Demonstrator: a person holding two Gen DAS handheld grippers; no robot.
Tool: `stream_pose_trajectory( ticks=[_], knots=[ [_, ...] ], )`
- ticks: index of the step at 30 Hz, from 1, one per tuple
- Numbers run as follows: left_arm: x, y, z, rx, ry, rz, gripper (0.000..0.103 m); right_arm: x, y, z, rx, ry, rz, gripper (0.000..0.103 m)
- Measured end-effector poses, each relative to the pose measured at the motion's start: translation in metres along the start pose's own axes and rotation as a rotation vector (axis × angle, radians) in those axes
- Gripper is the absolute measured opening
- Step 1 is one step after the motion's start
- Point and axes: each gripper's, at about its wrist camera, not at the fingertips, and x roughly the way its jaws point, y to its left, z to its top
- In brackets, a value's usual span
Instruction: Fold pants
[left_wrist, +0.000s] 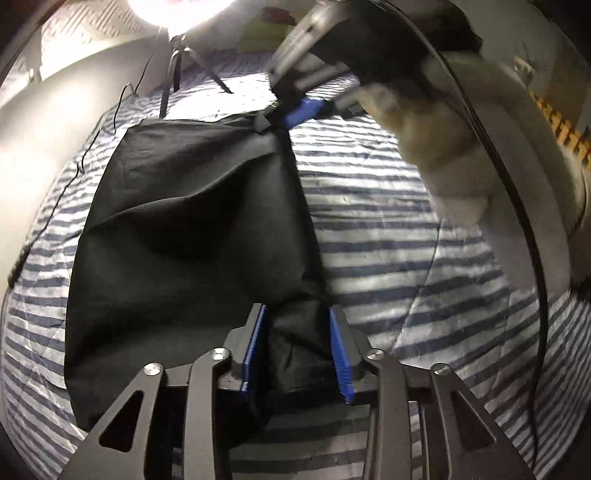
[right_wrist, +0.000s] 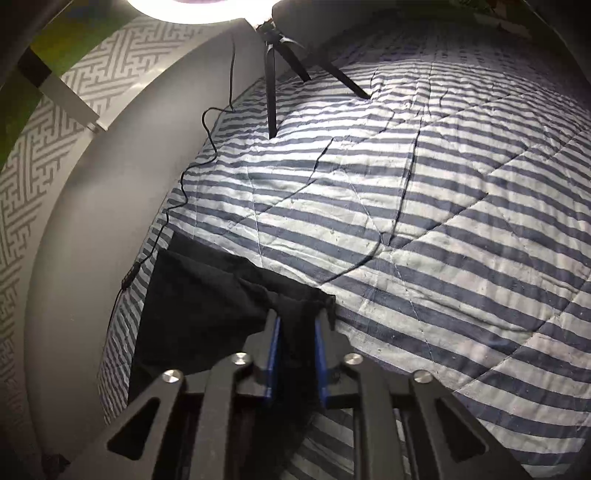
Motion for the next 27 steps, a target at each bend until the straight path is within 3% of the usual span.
stream_pose_trajectory(
  ticks=[4, 8, 10, 13, 15, 19, 21, 22, 24, 27],
  knots=[
    [-0.001, -0.009, -0.014, 0.045, 0.017, 0.012, 0.029, 0.013, 0.003, 0.008, -0.024, -0.003, -0.033, 0.011],
    [-0.006, -0.012, -0.021, 0.051, 0.038, 0.004, 0.029, 0.018, -0.022, 0.012, 0.074, -0.006, 0.038, 0.018],
    [-0.017, -0.009, -0.022, 0.03, 0.05, -0.048, 0.03, 0.005, -0.022, 0.011, 0.061, -0.032, 0.006, 0.02],
    [-0.057, 0.008, -0.014, -0.027, -0.076, -0.101, 0.031, -0.027, -0.011, 0.006, 0.001, -0.115, -0.016, 0.021],
    [-0.074, 0.035, -0.008, -0.111, -0.134, -0.075, 0.033, -0.039, 0.0, 0.001, -0.064, -0.141, -0.043, 0.021],
    [-0.072, 0.088, -0.019, -0.262, -0.099, 0.058, 0.036, -0.034, 0.028, 0.008, -0.153, -0.099, -0.018, 0.025],
    [-0.069, 0.109, -0.025, -0.307, -0.086, 0.11, 0.045, -0.022, 0.059, 0.016, -0.242, -0.077, -0.007, 0.047],
    [-0.068, 0.12, -0.031, -0.322, -0.079, 0.12, 0.049, -0.018, 0.069, 0.019, -0.279, -0.076, -0.006, 0.049],
    [-0.064, 0.136, -0.039, -0.345, -0.049, 0.099, 0.049, 0.0, 0.097, 0.031, -0.36, -0.054, 0.006, 0.05],
    [-0.058, 0.144, -0.047, -0.366, -0.024, 0.035, 0.049, 0.03, 0.114, 0.046, -0.368, 0.024, 0.045, 0.05]
  ],
)
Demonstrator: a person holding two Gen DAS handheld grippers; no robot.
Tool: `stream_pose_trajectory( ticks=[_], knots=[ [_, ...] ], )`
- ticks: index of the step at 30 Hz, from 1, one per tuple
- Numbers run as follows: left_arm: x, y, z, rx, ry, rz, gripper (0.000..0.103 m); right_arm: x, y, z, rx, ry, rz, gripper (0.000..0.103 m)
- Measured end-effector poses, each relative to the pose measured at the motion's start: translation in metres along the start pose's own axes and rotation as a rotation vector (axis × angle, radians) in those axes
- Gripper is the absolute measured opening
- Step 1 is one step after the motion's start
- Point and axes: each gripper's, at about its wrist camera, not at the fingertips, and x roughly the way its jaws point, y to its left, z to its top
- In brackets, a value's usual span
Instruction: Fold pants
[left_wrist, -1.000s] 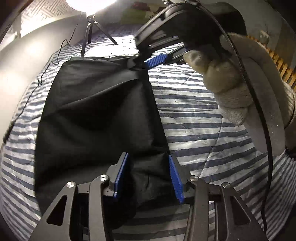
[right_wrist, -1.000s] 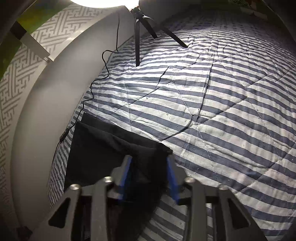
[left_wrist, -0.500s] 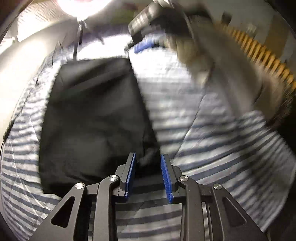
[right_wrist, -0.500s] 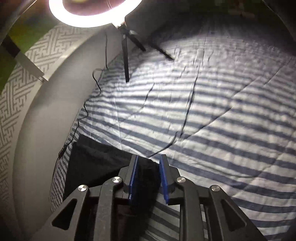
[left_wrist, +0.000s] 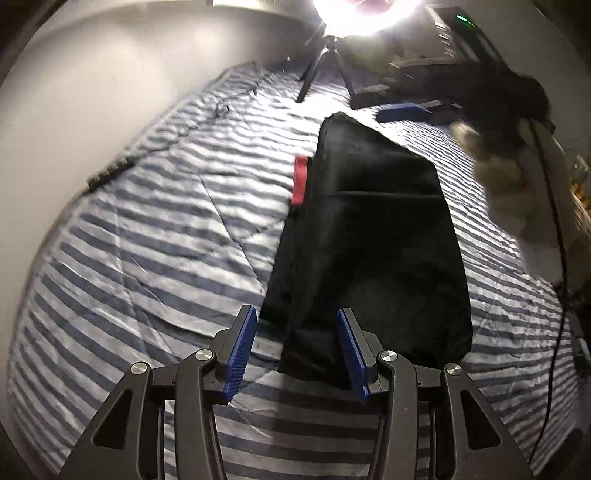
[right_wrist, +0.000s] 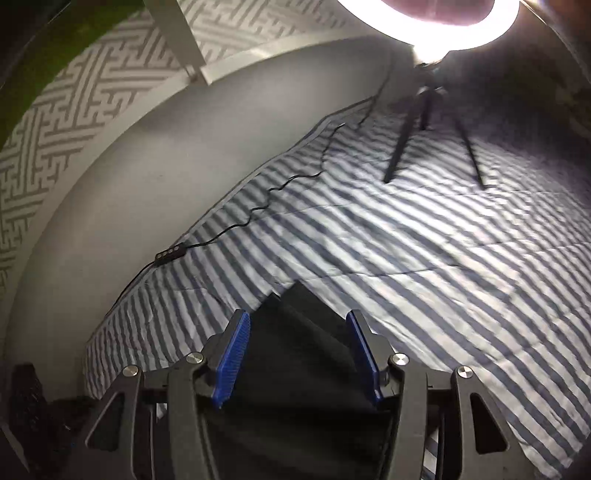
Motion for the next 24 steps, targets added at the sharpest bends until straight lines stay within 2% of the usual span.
stream_pose_trajectory(
  ticks=[3, 9, 10, 11, 12, 13, 14, 17, 19, 22, 24],
  knots=[
    [0.007, 0.002, -0.005, -0.003, 0.015, -0.031, 0.049, 0.022, 0.011, 0.013, -0.045, 0.055, -0.003, 0.045],
    [0.009, -0.007, -0.007, 0.028, 0.03, -0.055, 0.049, 0.043, 0.017, 0.021, -0.088, 0.099, -0.062, 0.044],
    [0.009, -0.008, -0.007, 0.031, 0.031, -0.053, 0.045, 0.045, 0.019, 0.021, -0.092, 0.104, -0.062, 0.042],
    [0.009, -0.009, -0.008, 0.031, 0.034, -0.063, 0.04, 0.048, 0.022, 0.02, -0.106, 0.117, -0.07, 0.03],
    [0.008, -0.011, -0.009, 0.034, 0.038, -0.066, 0.039, 0.05, 0.024, 0.019, -0.117, 0.129, -0.082, 0.026],
    [0.009, -0.012, -0.008, 0.035, 0.038, -0.053, 0.031, 0.05, 0.027, 0.017, -0.132, 0.133, -0.092, 0.024],
    [0.009, -0.012, -0.008, 0.032, 0.037, -0.045, 0.025, 0.048, 0.03, 0.015, -0.145, 0.127, -0.105, 0.017],
    [0.004, -0.013, -0.007, 0.033, 0.014, -0.044, 0.011, 0.039, 0.034, 0.013, -0.152, 0.103, -0.149, 0.009],
    [0.004, -0.018, -0.007, 0.053, 0.007, -0.03, 0.009, 0.027, 0.038, 0.013, -0.17, 0.076, -0.167, 0.009],
    [0.01, -0.022, -0.007, 0.068, 0.021, -0.005, 0.008, 0.022, 0.025, 0.02, -0.105, 0.061, -0.127, 0.008],
    [0.008, -0.023, -0.006, 0.07, 0.012, -0.006, 0.008, 0.026, 0.018, 0.021, -0.084, 0.055, -0.15, 0.007]
  ],
)
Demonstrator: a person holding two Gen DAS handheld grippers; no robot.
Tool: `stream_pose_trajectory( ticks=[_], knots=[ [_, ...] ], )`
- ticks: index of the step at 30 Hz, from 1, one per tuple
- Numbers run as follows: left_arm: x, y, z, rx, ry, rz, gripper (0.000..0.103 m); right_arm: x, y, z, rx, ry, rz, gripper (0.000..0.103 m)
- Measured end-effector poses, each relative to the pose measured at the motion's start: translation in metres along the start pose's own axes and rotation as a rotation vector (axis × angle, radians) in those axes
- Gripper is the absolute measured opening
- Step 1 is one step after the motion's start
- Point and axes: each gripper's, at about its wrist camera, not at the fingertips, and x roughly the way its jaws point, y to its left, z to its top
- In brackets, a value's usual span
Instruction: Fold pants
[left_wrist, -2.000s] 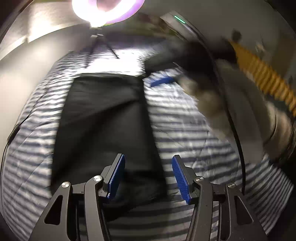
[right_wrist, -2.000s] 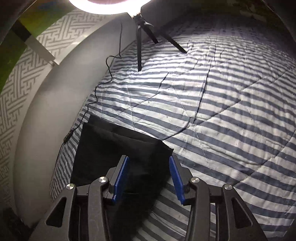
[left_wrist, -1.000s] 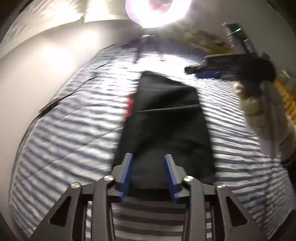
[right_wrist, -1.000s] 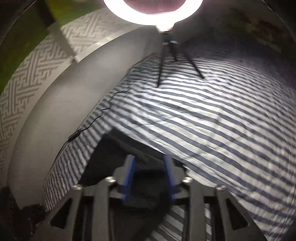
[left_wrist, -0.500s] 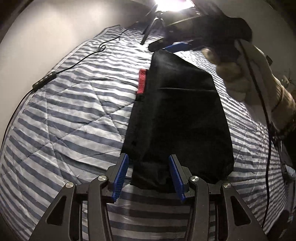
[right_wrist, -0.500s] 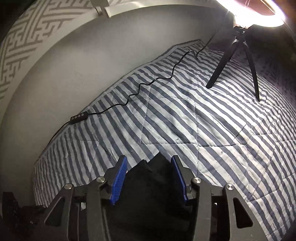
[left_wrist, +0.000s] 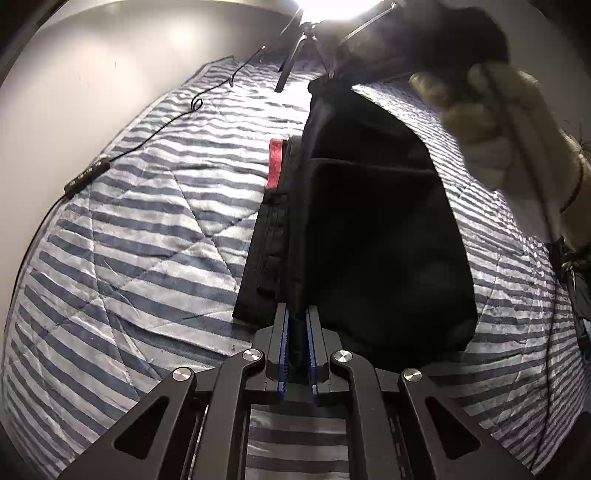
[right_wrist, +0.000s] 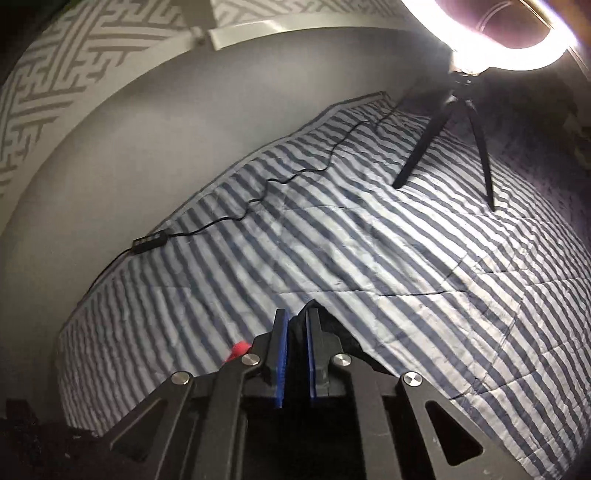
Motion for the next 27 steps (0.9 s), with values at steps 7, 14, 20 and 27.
stream_pose_trajectory(
  ticks=[7, 14, 20, 27],
  knots=[
    [-0.029, 0.013, 0.01, -0.046, -0.081, -0.031, 0.007, -0.033, -0.021, 0.001, 0.102, -0.108, 0.123, 0.006],
    [0.0, 0.002, 0.007, -0.009, 0.003, 0.013, 0.003, 0.027, -0.041, 0.009, 0.138, -0.011, -0.007, 0.006],
    [-0.006, 0.015, 0.008, -0.044, 0.006, 0.019, 0.009, 0.004, -0.043, 0.019, 0.137, -0.072, 0.072, 0.017],
    [-0.046, -0.007, 0.023, -0.007, -0.125, 0.047, 0.041, -0.081, -0.06, -0.042, 0.146, -0.202, 0.027, 0.033]
  ],
)
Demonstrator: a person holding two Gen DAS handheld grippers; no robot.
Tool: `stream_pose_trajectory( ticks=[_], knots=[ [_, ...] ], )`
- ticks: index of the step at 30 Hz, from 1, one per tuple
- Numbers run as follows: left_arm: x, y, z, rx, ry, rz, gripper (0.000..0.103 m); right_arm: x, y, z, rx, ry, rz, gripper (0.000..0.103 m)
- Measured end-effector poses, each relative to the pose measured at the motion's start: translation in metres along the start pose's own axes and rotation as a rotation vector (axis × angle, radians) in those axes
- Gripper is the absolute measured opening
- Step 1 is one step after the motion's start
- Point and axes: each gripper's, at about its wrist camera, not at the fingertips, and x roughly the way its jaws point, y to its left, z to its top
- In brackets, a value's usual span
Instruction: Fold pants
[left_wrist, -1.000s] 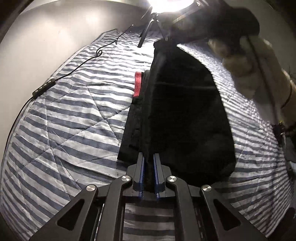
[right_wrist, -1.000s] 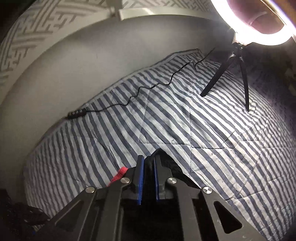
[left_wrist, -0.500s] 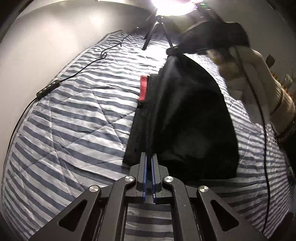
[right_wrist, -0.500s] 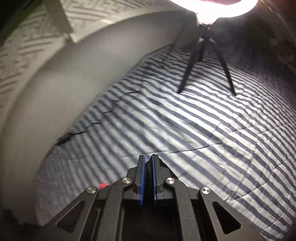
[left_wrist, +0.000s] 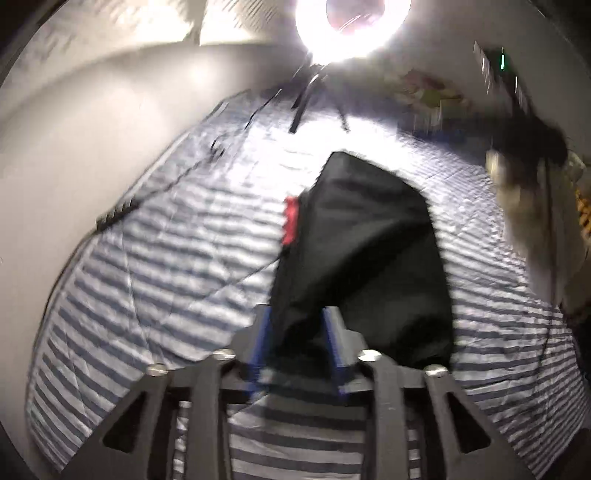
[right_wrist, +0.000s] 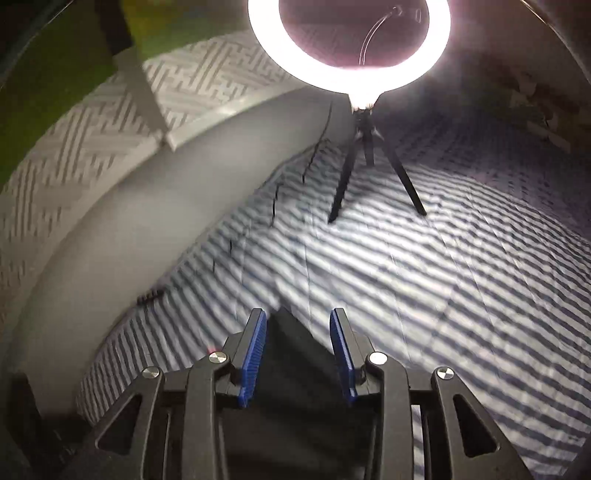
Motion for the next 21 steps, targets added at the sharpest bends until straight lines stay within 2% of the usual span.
stream_pose_trajectory(
  ticks=[3, 4, 5, 7, 9, 12, 13, 14, 17, 21],
  knots=[
    [-0.015, -0.022, 0.007, 0.045, -0.056, -0.027, 0.044, -0.005, 0.001, -0.035, -0.053, 0.041, -0.048, 0.032],
    [-0.017, -0.034, 0.009, 0.057, -0.071, -0.077, 0.046, -0.003, -0.001, -0.042, -0.056, 0.054, -0.077, 0.032],
    [-0.014, -0.046, 0.012, 0.067, -0.057, -0.116, 0.052, -0.001, -0.007, -0.047, -0.036, 0.063, -0.107, 0.032],
    [0.001, -0.077, 0.011, 0.128, -0.007, -0.186, 0.053, 0.005, -0.028, -0.052, 0.07, 0.08, -0.125, 0.032],
    [0.024, -0.114, 0.002, 0.252, 0.057, -0.172, 0.053, 0.015, -0.053, -0.054, 0.186, 0.104, -0.106, 0.032],
    [0.051, -0.142, -0.017, 0.382, 0.118, -0.104, 0.045, 0.029, -0.078, -0.058, 0.309, 0.153, -0.021, 0.032],
    [0.058, -0.146, -0.022, 0.407, 0.127, -0.068, 0.032, 0.033, -0.084, -0.059, 0.337, 0.164, -0.011, 0.032],
    [0.065, -0.145, -0.025, 0.413, 0.138, -0.038, 0.025, 0.036, -0.086, -0.059, 0.354, 0.168, 0.0, 0.032],
    [0.066, -0.14, -0.027, 0.397, 0.145, -0.054, 0.016, 0.036, -0.092, -0.062, 0.406, 0.166, 0.03, 0.032],
    [0.063, -0.132, -0.022, 0.365, 0.142, -0.075, 0.013, 0.02, -0.108, -0.079, 0.47, 0.115, 0.029, 0.033]
  ],
)
